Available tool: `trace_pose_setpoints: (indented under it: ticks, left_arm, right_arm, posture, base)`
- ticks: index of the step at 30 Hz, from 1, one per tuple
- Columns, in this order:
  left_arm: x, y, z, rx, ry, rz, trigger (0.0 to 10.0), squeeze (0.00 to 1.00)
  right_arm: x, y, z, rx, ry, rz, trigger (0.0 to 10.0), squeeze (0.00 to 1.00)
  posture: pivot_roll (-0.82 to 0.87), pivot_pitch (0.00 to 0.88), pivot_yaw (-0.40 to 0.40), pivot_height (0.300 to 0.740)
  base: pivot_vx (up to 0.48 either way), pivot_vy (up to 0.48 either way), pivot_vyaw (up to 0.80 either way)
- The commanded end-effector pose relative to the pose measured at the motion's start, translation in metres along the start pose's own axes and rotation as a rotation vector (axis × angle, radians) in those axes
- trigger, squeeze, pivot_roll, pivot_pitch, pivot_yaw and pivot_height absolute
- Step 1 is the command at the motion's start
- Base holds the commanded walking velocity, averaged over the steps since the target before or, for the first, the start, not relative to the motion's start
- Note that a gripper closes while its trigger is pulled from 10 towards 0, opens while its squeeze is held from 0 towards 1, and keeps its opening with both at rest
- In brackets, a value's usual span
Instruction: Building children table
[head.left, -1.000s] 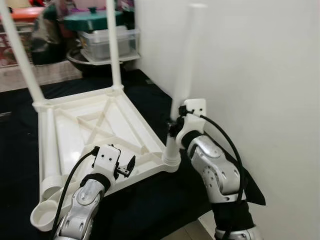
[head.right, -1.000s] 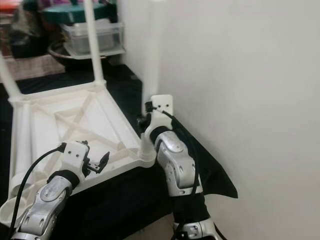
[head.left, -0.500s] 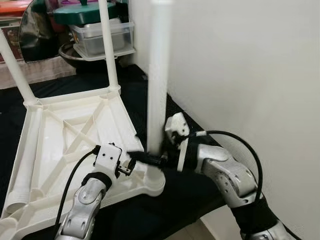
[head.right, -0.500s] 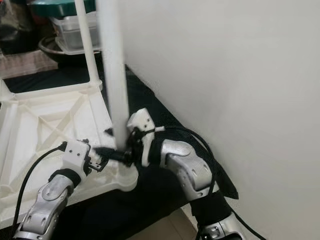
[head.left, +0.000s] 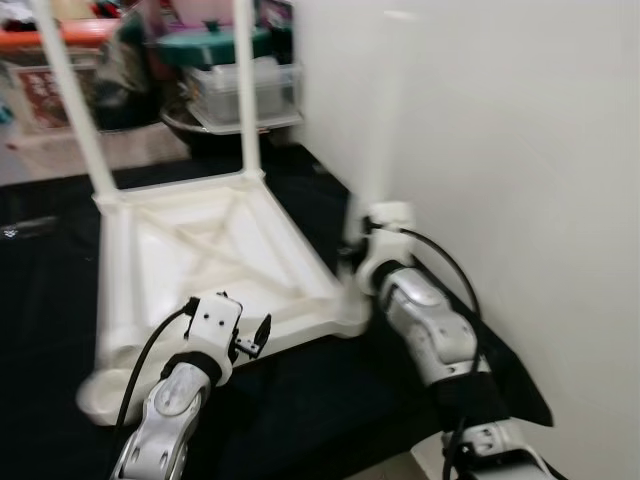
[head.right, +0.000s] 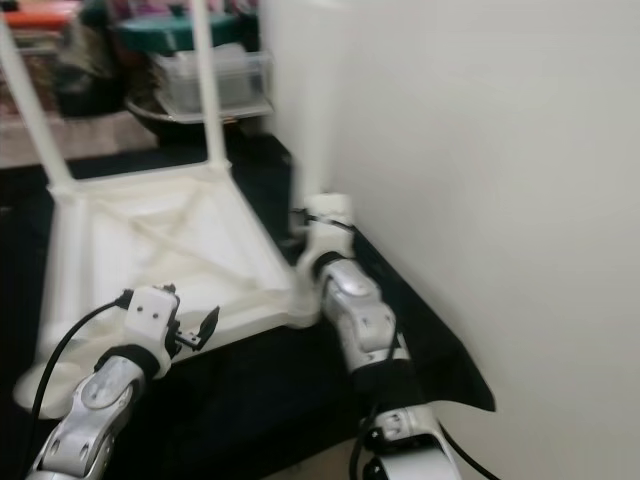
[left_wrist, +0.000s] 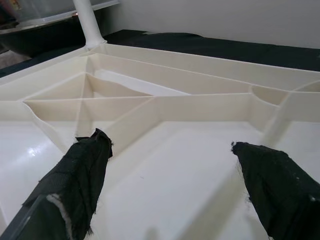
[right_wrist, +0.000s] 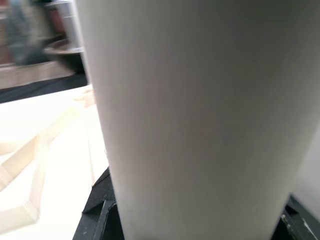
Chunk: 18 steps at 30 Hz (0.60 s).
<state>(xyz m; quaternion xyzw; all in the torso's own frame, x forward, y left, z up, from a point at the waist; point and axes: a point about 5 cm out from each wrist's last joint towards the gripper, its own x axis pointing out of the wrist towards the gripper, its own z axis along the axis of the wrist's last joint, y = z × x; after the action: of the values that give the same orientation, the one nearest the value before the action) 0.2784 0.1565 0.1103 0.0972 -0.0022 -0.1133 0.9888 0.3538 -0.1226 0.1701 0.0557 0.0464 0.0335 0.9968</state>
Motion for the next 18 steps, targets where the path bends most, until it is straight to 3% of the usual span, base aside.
trace_pose_setpoints:
  ticks: [1, 2, 3, 4, 5, 7, 8, 11, 13, 14, 15, 18]
  left_arm:
    - [0.002, -0.002, -0.002, 0.010, 0.011, -0.018, 10.0, 0.00]
    - [0.002, -0.004, -0.003, 0.010, 0.014, -0.023, 10.0, 0.00]
    - [0.002, -0.004, -0.003, 0.010, 0.014, -0.023, 10.0, 0.00]
    - [0.002, -0.005, -0.004, 0.009, 0.017, -0.029, 10.0, 0.00]
    - [0.002, -0.005, -0.004, 0.009, 0.017, -0.029, 10.0, 0.00]
    - [0.002, -0.007, -0.003, 0.005, 0.015, -0.037, 10.0, 0.00]
    - [0.002, -0.006, -0.003, 0.005, 0.014, -0.035, 10.0, 0.00]
    - [0.002, -0.002, -0.003, 0.004, 0.014, -0.030, 10.0, 0.00]
    - [0.002, -0.002, -0.004, 0.004, 0.015, -0.029, 10.0, 0.00]
    - [0.002, -0.002, -0.004, 0.004, 0.015, -0.029, 10.0, 0.00]
    - [0.002, -0.003, -0.004, 0.004, 0.015, -0.027, 10.0, 0.00]
    - [0.002, -0.005, -0.003, -0.002, 0.011, -0.021, 10.0, 0.00]
  right_arm:
    - [-0.010, 0.009, -0.023, 0.019, 0.125, 0.045, 1.0, 0.00]
    - [-0.019, 0.033, -0.015, 0.016, 0.075, 0.210, 10.0, 0.00]
    - [-0.019, 0.033, -0.015, 0.016, 0.075, 0.210, 10.0, 0.00]
    - [-0.026, 0.048, -0.007, 0.031, 0.027, 0.345, 10.0, 1.00]
    - [-0.026, 0.048, -0.007, 0.031, 0.027, 0.345, 10.0, 1.00]
    - [-0.028, 0.058, 0.005, 0.050, -0.022, 0.501, 10.0, 1.00]
    - [-0.030, 0.061, 0.011, 0.075, -0.024, 0.627, 10.0, 0.00]
    - [-0.042, 0.070, 0.026, 0.084, -0.053, 0.944, 10.0, 0.00]
    - [-0.054, 0.071, 0.028, 0.047, -0.058, 1.085, 10.0, 0.00]
    - [-0.054, 0.071, 0.028, 0.047, -0.058, 1.085, 10.0, 0.00]
    - [-0.066, 0.070, 0.025, -0.004, -0.031, 1.219, 10.0, 0.00]
    - [-0.075, 0.070, 0.014, -0.065, 0.014, 1.310, 10.0, 0.00]
  posture:
    - [0.09, 0.000, -0.041, 0.740]
    - [0.08, 0.000, -0.036, 0.740]
    - [0.08, 0.000, -0.036, 0.740]
    - [0.08, 0.000, -0.034, 0.740]
    - [0.08, 0.000, -0.034, 0.740]
    - [0.09, 0.000, -0.037, 0.740]
    - [0.09, 0.000, -0.041, 0.740]
    - [0.09, 0.000, -0.043, 0.740]
    - [0.09, 0.000, -0.051, 0.740]
    - [0.09, 0.000, -0.051, 0.740]
    - [0.09, 0.000, -0.055, 0.740]
    - [0.10, 0.000, -0.060, 0.740]
  base:
    - [0.000, 0.000, 0.00]
    - [0.000, 0.000, 0.00]
    - [0.000, 0.000, 0.00]
    - [0.000, 0.000, 0.00]
    - [0.000, 0.000, 0.00]
    - [0.000, 0.000, 0.00]
    - [0.000, 0.000, 0.00]
    - [0.000, 0.000, 0.00]
    - [0.000, 0.000, 0.00]
    - [0.000, 0.000, 0.00]
    - [0.000, 0.000, 0.00]
    - [0.000, 0.000, 0.00]
